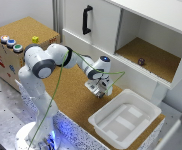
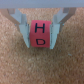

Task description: Put the pink block on top of the drawer

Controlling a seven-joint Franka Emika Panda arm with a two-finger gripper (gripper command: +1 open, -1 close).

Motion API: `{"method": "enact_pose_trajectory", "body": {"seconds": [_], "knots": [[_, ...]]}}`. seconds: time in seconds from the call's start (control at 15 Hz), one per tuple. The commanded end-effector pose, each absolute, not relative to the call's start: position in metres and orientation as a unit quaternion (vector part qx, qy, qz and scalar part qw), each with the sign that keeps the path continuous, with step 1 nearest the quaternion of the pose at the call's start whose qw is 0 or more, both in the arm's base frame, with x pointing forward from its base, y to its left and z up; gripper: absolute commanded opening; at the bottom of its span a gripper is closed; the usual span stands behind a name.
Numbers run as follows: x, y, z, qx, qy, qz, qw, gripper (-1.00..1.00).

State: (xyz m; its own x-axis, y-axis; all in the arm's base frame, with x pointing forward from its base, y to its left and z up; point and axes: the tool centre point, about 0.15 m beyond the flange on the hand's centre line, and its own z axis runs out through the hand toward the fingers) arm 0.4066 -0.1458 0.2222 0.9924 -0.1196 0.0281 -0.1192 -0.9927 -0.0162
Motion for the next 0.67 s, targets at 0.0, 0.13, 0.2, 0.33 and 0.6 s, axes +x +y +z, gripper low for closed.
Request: {"method": "enact_pose_trajectory", "body": {"seconds": [0.0,0.13,0.2,0.33,0.6], "knots": [[0.417,-0.123,0.282,-0.999,0.001,-0.054,-0.003,-1.0],[0.419,-0.102,0.306,-0.997,-0.05,-0.062,-0.015,-1.0],[0.42,-0.083,0.322,-0.993,-0.09,-0.069,-0.022,-1.0],[0.423,-0.051,0.347,-0.985,-0.147,-0.085,-0.021,-1.0],[0.429,0.033,0.388,-0.956,-0.276,-0.093,0.031,-1.0]]}}
